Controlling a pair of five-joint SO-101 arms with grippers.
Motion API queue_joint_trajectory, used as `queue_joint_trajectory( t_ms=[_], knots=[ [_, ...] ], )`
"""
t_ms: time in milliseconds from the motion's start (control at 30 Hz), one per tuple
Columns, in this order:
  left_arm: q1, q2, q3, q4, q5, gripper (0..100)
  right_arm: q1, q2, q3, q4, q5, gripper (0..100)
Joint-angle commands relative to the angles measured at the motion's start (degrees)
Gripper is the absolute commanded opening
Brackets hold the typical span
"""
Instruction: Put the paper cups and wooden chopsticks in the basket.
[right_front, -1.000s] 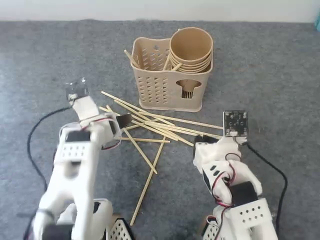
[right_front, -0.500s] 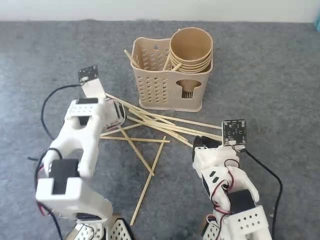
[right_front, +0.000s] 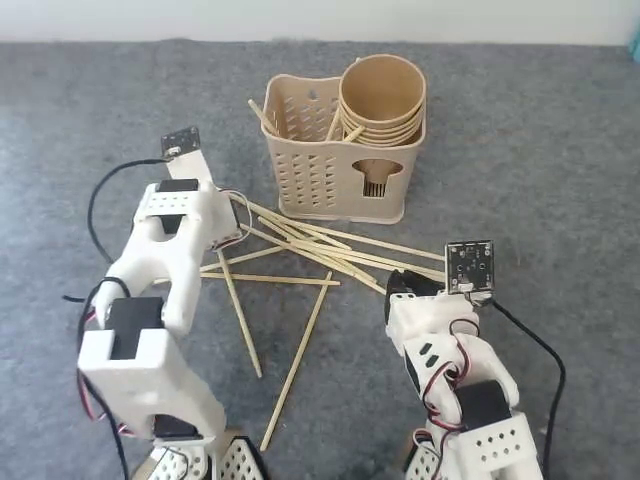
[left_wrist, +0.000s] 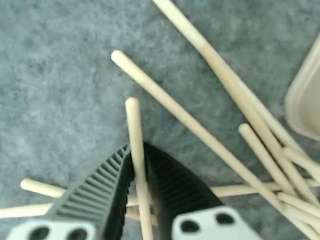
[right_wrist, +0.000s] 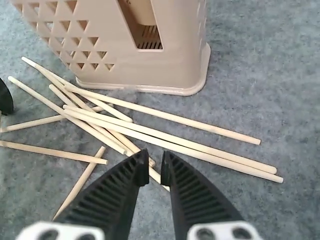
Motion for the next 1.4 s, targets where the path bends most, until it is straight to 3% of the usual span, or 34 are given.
queue_joint_trajectory(
  t_ms=[0,233,467,567,700,900,1000,1233,1367],
  knots=[
    [0.35,-0.7,-1.27,1.05,0.18,1,0.66,-1.01,-0.79,0.31,0.88,5.1],
    [-0.44,-5.27,-2.07,4.22,-0.09,1,0.66,-1.01,-0.44,0.22,0.88,5.1],
    [-0.97,-29.36,-1.98,8.18,-0.79,1,0.66,-1.01,-0.35,0.66,0.97,5.1],
    [-0.88,-40.53,-2.07,7.91,-5.27,1,0.66,-1.01,-0.35,0.66,0.97,5.1],
    [-0.88,-53.19,-2.24,4.04,-9.67,1,0.57,-1.01,-0.35,0.66,0.97,5.1],
    [-0.88,-66.64,-2.15,-8.18,-11.6,1,0.57,-1.01,-0.35,0.66,0.97,5.1],
    [-0.88,-68.4,-2.15,-10.73,-11.43,1,0.57,-1.01,-0.35,0.66,0.97,5.1],
    [-0.97,-65.93,6.9,4.75,-11.16,1,0.57,-1.01,-0.35,0.75,1.05,5.1],
    [-1.05,-61.8,14.64,5.98,-7.38,10,0.57,-1.01,-0.35,0.75,1.05,5.1]
  ],
)
